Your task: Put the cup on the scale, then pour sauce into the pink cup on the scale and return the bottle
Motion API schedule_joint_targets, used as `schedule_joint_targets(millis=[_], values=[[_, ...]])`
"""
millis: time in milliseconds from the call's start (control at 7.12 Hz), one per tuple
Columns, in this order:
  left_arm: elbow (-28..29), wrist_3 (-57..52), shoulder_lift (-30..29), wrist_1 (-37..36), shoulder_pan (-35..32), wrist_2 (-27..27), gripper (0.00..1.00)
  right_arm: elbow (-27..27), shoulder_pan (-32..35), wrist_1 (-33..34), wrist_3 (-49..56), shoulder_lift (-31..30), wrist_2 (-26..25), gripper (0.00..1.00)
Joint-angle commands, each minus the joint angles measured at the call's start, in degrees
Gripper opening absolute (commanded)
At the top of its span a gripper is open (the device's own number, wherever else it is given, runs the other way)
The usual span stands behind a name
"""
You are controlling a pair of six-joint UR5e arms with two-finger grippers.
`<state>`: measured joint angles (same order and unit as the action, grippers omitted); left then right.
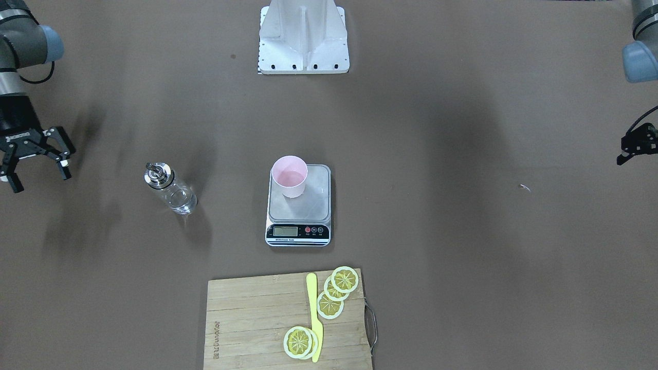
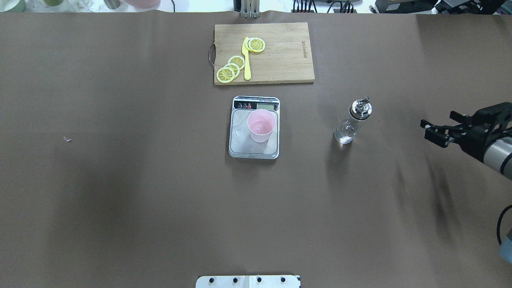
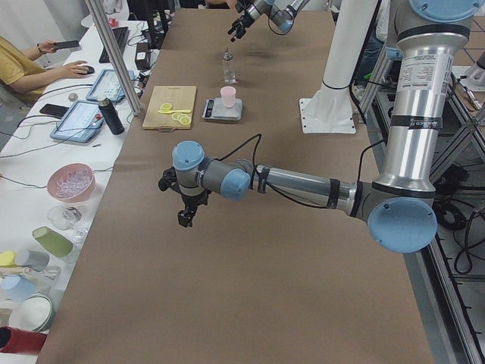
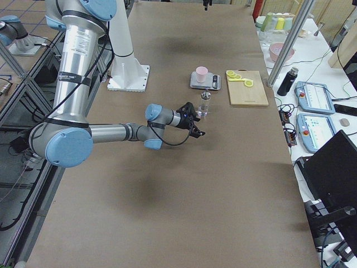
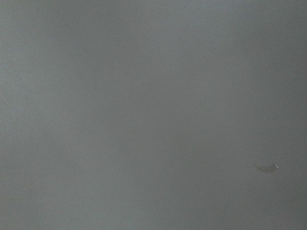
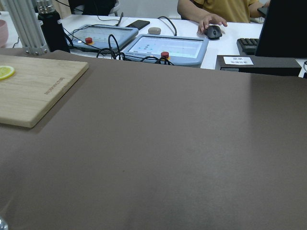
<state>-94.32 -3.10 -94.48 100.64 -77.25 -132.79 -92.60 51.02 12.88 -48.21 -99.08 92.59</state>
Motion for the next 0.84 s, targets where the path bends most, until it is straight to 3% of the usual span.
schedule_joint_targets(millis=[0,140,421,702], values=[[-0.34,-0.07,0.09,0.0,-0.09,-0.01,0.99,10.91,17.14,9.03,7.45,9.74,25.98,1.0],[-0.43,-0.16,0.53,0.0,-0.18,-0.71,0.99,10.77,20.49,17.27,16.39,10.48,28.49,1.0],[-0.25,-0.16,0.7,-0.52,-3.58,-5.44,0.99,10.6,26.65,31.96,20.69,12.32,35.25,1.0],[0.01,-0.16,1.58,-0.79,-7.28,-6.69,1.0,11.47,30.62,38.08,24.53,12.07,37.22,1.0]])
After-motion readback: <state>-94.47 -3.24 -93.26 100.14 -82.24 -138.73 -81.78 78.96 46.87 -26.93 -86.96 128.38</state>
